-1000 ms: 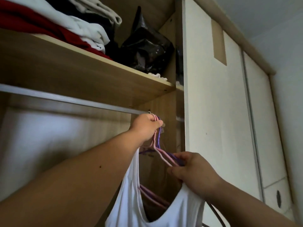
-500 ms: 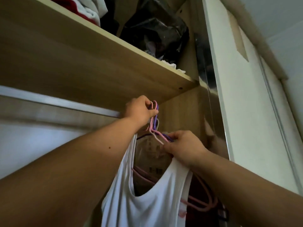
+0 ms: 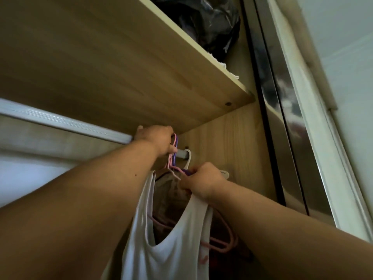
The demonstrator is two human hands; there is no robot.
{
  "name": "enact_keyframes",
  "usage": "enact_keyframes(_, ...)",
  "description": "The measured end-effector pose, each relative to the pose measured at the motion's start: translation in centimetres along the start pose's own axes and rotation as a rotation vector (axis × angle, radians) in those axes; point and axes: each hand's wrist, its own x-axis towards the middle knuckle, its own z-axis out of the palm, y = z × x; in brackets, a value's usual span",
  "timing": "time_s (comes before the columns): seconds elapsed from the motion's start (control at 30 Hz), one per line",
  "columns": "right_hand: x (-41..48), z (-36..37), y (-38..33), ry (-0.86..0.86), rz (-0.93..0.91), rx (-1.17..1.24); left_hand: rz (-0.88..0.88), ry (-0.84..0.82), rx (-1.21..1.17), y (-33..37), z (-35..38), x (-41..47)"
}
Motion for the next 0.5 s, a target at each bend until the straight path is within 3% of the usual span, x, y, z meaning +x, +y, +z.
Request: enact_keyframes(0.5, -0.7, 0.5, 1.1, -0.161, 0.039, -0.087, 0.101, 0.020, 0.214, -0.9, 1.5, -1.0)
